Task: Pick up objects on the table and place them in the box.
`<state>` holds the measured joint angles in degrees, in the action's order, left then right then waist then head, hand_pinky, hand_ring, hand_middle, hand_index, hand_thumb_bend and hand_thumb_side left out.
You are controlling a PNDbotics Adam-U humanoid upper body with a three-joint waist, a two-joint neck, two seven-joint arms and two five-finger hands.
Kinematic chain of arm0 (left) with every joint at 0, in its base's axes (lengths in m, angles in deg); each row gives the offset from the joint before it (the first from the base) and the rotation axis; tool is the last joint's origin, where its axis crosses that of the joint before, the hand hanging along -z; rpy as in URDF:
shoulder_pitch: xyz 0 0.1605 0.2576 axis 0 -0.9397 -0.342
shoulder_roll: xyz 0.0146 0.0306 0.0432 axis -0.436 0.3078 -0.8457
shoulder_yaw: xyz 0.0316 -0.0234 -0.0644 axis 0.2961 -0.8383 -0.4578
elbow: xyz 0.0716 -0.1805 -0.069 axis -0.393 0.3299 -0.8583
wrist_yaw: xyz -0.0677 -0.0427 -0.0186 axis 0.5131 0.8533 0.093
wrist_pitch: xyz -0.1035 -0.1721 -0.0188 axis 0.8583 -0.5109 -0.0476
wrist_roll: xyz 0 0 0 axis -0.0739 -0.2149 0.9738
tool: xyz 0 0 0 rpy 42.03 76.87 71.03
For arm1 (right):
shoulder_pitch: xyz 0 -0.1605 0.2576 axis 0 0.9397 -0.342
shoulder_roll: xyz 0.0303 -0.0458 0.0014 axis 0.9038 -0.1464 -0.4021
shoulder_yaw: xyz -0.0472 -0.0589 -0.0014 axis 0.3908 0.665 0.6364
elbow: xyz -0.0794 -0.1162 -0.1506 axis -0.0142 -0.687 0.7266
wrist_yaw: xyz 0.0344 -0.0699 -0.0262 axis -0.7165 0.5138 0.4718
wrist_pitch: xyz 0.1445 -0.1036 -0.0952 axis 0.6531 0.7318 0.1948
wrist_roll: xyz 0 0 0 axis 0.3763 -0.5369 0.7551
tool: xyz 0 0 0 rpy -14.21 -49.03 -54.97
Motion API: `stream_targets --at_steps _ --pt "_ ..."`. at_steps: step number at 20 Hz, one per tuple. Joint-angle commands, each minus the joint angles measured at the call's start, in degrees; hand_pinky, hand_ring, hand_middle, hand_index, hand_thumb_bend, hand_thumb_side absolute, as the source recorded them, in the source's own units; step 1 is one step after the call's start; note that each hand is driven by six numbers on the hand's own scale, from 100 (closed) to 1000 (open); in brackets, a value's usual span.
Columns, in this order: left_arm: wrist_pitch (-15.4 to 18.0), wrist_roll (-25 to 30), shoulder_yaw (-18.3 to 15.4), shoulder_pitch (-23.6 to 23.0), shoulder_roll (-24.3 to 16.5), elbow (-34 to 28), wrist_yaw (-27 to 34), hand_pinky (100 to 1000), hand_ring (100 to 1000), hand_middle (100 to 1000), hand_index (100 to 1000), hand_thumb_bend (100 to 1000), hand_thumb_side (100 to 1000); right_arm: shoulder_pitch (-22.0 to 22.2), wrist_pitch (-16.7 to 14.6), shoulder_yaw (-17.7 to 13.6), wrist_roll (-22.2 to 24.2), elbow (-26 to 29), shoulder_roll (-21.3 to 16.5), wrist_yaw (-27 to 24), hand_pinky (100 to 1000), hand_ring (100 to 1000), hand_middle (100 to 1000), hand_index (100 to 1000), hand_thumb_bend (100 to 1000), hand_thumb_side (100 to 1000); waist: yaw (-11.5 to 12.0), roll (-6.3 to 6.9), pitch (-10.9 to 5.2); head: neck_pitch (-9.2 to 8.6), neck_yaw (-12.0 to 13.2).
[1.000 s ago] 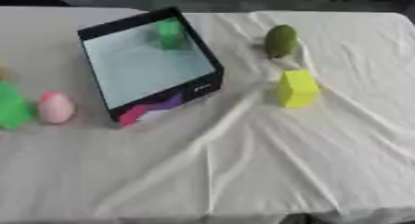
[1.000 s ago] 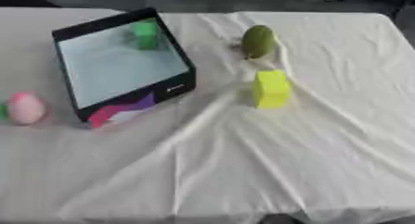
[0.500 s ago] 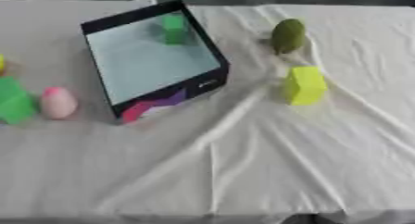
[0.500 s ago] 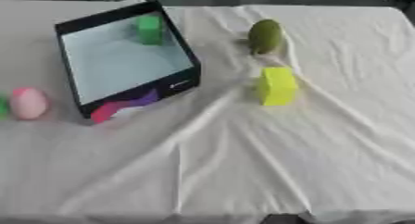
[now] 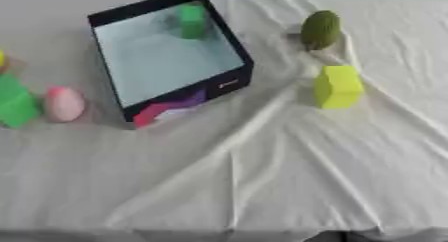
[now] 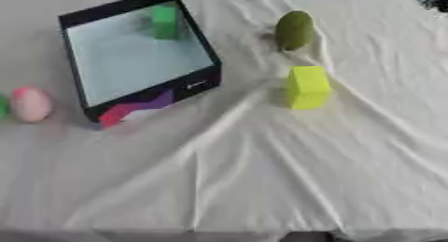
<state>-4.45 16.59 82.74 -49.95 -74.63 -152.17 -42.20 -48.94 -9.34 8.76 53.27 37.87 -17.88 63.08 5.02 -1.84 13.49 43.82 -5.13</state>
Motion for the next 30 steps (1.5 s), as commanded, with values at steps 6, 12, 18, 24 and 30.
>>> stream_targets --at_steps 6,12,18,24,30 --pt "-0.3 0.3 0.0 0.8 -1.3 -1.1 -0.4 782 832 763 758 100 783 -2.0 -0.7 6.2 7.1 2.9 -5.4 7.4 984 916 872 1000 139 194 0.5 0.54 0.16 0.30 -1.2" --pt "-0.5 0.9 0.4 0.9 -1.3 -0.9 -0.4 782 833 763 758 100 783 -4.2 -0.4 11.4 11.6 2.4 -4.9 12.5 980 920 874 1000 240 240 0.9 0.47 -0.04 0.14 -1.9" --pt "-0.6 1.2 0.7 1.0 -1.3 -0.9 -0.4 783 834 763 758 100 783 -5.8 0.5 15.2 13.7 1.0 -3.3 16.0 977 921 876 1000 293 259 1.1 0.39 -0.17 0.18 -1.9" --pt "-0.7 1.5 1.0 0.9 -1.4 -0.8 -0.4 783 834 762 757 100 784 -6.6 2.6 17.6 12.3 0.8 -1.1 21.4 997 938 888 1000 373 311 1.0 0.40 -0.40 0.29 -2.0" --pt "-0.7 1.7 1.1 0.9 -1.4 -0.6 -0.4 783 834 762 757 100 783 -6.6 3.9 19.9 12.7 1.3 0.4 24.5 982 918 880 1000 361 313 1.0 0.42 -0.56 0.19 -2.5"
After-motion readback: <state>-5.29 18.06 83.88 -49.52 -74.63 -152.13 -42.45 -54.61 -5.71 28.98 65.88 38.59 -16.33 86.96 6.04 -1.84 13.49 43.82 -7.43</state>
